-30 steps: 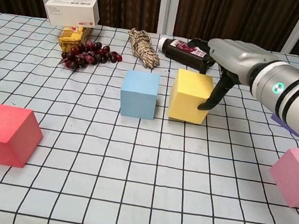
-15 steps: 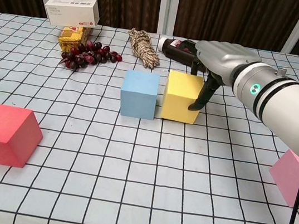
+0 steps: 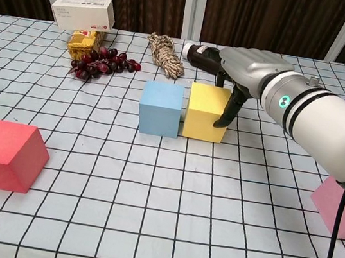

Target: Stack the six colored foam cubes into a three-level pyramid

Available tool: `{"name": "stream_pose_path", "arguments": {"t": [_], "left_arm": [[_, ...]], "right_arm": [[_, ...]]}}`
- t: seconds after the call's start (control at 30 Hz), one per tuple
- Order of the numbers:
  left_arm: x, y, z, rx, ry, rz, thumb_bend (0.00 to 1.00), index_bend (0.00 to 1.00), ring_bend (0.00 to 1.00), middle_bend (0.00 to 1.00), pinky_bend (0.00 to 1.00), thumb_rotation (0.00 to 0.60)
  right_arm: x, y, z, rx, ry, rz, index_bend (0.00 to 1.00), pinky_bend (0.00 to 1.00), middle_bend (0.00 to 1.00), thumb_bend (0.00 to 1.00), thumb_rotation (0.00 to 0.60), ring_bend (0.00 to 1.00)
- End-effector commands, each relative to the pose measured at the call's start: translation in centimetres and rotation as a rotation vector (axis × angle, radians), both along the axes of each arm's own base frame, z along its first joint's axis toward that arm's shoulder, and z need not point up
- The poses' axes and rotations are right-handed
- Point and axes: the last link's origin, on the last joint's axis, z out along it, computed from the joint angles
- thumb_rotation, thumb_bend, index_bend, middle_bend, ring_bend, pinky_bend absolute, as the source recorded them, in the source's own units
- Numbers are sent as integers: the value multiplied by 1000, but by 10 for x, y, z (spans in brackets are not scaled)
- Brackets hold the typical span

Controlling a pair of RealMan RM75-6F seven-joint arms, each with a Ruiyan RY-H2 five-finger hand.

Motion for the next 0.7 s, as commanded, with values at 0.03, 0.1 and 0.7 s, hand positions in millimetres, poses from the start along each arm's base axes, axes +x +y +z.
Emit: {"name": "stream_pose_path", "arguments": {"t": [0.03,0.1,0.7], "left_arm": [[0,0,0,1,-1,0,0,100,0,54,59,600],[-1,0,0,2,-4,2,0,100,0,54,59,600],[-5,-2,1,6,-10,6,0,100,0,54,59,600]], "right_arm": [[2,0,-1,0,3,3,0,0,615,74,600,220],[3,0,-2,2,4,3,0,0,616,74,600,220],[8,0,-8,2,13,-5,0,0,618,73,600,229]]}}
